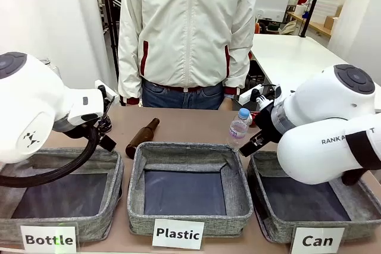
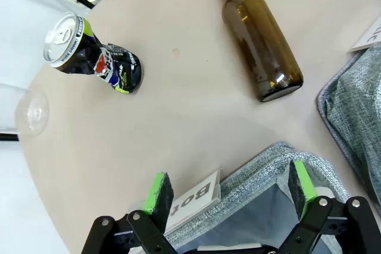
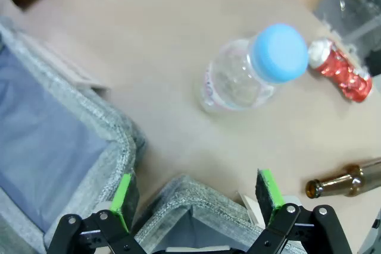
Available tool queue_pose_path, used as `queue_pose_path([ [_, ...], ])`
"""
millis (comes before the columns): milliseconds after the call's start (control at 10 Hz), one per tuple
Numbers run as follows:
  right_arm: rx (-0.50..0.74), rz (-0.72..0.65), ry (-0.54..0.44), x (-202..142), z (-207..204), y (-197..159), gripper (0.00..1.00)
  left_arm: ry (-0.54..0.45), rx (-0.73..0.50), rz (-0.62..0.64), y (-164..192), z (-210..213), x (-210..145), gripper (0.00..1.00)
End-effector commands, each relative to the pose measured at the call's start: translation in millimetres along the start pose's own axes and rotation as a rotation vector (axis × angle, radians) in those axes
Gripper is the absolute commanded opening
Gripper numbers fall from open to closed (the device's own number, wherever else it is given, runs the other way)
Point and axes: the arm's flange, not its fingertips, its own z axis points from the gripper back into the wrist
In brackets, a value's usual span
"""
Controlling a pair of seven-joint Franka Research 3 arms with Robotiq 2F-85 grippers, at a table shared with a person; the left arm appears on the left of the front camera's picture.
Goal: Sort the can waste into the basket.
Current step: Pick up the can waste from the table and place it in the right Fabric basket.
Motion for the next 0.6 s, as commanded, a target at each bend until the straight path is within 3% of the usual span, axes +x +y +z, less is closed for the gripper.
queue_pose_path([
  [0,0.000,-0.001,0.000,0.0,0.0,-0.1,1.00,0.000,0.000,0.000,0.0,0.1,0.1,1.00],
  [500,0.000,-0.001,0.000,0.0,0.0,-0.1,1.00,0.000,0.000,0.000,0.0,0.1,0.1,1.00],
])
